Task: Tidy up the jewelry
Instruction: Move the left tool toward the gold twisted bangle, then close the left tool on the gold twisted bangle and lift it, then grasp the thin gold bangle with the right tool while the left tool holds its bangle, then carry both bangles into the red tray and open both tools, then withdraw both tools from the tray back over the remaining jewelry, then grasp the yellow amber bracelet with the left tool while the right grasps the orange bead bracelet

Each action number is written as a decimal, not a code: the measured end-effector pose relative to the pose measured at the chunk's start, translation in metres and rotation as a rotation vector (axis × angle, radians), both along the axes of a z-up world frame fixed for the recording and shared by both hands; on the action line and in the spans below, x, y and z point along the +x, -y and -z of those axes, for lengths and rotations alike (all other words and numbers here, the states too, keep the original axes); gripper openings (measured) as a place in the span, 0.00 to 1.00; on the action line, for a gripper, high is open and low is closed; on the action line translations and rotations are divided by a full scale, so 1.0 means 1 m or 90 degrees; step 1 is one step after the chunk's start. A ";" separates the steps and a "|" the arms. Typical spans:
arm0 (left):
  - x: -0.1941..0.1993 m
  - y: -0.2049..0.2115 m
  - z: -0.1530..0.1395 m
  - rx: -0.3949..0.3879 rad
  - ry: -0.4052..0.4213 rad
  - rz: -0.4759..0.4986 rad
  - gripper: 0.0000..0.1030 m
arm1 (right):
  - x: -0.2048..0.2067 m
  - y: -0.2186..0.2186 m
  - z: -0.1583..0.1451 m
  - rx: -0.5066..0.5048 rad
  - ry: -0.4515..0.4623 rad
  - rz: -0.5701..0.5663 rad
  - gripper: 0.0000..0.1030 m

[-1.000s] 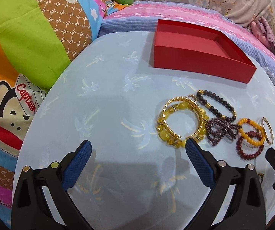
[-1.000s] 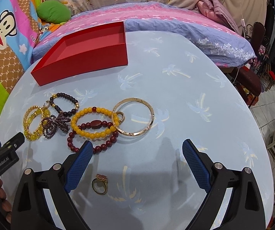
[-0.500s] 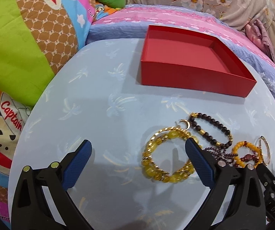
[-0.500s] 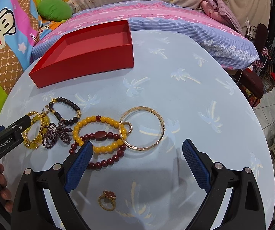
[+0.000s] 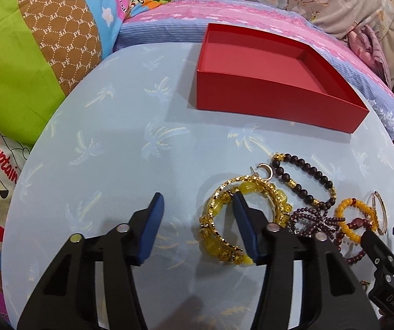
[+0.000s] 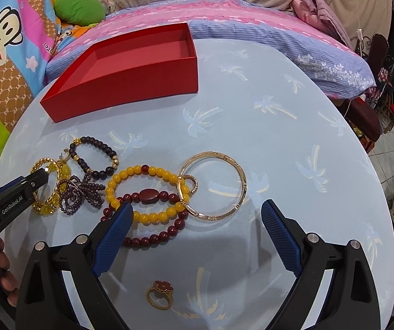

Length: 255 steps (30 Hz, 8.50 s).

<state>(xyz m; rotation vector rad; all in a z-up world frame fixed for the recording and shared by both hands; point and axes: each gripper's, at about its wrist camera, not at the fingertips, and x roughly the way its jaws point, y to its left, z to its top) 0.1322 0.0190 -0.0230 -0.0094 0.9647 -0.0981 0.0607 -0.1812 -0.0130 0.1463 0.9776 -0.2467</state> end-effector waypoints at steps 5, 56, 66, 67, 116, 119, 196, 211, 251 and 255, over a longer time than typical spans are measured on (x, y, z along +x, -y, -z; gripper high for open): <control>-0.004 0.003 -0.004 -0.011 0.002 0.015 0.21 | -0.001 -0.003 0.000 0.000 0.000 -0.004 0.88; -0.036 0.010 -0.020 -0.036 0.003 0.062 0.06 | 0.011 0.022 0.004 0.043 0.026 0.001 0.53; -0.042 0.008 -0.030 -0.040 0.016 0.063 0.06 | 0.001 0.020 -0.007 0.056 0.036 -0.001 0.52; -0.042 0.009 -0.032 -0.039 0.019 0.064 0.06 | 0.000 0.020 -0.010 0.057 0.040 -0.004 0.52; 0.275 0.080 -0.036 0.010 0.010 0.127 0.38 | 0.337 0.034 -0.027 0.037 -0.018 -0.121 0.58; 0.271 0.078 -0.038 0.013 0.017 0.122 0.43 | 0.333 0.033 -0.030 0.031 -0.010 -0.125 0.61; -0.058 -0.025 -0.018 0.002 0.008 0.028 0.52 | -0.018 0.012 -0.016 0.071 -0.003 -0.052 0.70; -0.027 -0.007 -0.006 0.013 -0.003 0.040 0.52 | 0.031 -0.001 -0.004 0.024 -0.011 -0.092 0.61; -0.029 0.017 -0.048 -0.038 0.045 0.126 0.09 | 0.017 -0.014 -0.057 0.044 0.045 -0.158 0.07; -0.030 0.012 -0.066 -0.049 0.064 0.127 0.09 | 0.018 -0.013 -0.076 0.043 0.070 -0.160 0.07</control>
